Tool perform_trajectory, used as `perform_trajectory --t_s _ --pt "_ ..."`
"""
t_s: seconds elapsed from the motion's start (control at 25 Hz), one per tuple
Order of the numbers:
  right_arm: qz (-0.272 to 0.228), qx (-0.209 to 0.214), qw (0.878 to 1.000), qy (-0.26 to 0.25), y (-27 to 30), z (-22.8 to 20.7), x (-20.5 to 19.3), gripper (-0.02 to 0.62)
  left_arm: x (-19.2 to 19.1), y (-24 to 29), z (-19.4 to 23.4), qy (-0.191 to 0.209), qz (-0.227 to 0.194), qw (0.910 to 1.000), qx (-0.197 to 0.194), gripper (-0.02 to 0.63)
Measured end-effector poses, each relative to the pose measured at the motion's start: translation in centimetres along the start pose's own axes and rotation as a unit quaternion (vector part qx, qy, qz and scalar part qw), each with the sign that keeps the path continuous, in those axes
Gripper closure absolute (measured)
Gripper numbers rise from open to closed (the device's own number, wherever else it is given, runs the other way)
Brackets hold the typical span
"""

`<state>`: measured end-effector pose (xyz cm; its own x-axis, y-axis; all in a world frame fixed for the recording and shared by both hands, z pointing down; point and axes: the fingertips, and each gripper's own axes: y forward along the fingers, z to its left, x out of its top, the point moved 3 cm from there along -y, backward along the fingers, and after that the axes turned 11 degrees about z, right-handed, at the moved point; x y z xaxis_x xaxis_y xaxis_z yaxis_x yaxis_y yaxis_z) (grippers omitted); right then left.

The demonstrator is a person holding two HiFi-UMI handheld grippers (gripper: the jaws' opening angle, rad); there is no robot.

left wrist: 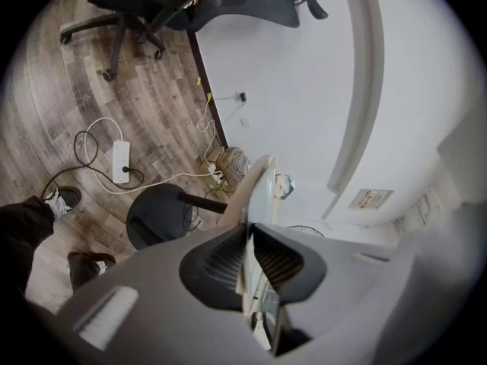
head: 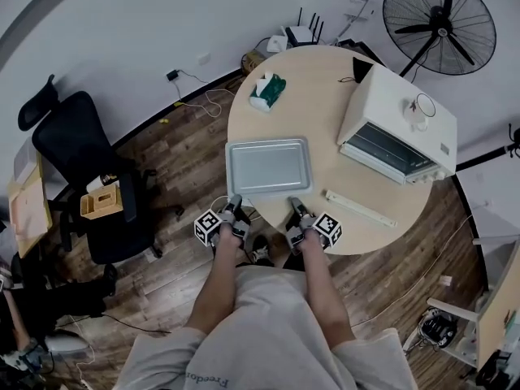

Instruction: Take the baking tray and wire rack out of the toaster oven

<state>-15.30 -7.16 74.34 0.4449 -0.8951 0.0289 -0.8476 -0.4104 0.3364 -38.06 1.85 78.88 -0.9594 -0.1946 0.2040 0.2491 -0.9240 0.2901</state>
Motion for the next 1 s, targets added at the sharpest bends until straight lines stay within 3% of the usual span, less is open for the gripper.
perform_trajectory --t_s 0.24,0.36,0.52,0.72,0.8,1.0 --pt "-0.016 0.006 0.997 -0.076 -1.8 2.7 1.7 0.569 -0.3 -0.1 0.4 -0.015 0.002 0.9998 -0.012 0.520" --pt "-0.032 0.014 0.995 -0.097 -2.5 4.0 2.4 0.569 0.3 -1.2 0.0 0.002 -0.013 0.9996 0.026 0.506" --pt "-0.061 0.025 0.992 -0.104 -3.6 4.8 3.5 0.569 1.8 -2.6 -1.9 0.082 -0.045 0.9911 0.094 0.489" --pt "-0.090 0.033 0.990 -0.106 -5.5 5.2 4.9 0.569 1.4 -1.0 -6.7 0.211 -0.047 0.9668 0.136 0.488" --pt "-0.102 0.034 0.988 -0.109 -6.4 5.3 5.6 0.569 0.4 0.5 -8.6 0.250 -0.035 0.9585 0.133 0.488" --pt "-0.138 0.033 0.984 -0.110 -9.5 5.4 7.7 0.569 -4.9 5.4 -12.9 0.292 0.033 0.9541 0.056 0.489"
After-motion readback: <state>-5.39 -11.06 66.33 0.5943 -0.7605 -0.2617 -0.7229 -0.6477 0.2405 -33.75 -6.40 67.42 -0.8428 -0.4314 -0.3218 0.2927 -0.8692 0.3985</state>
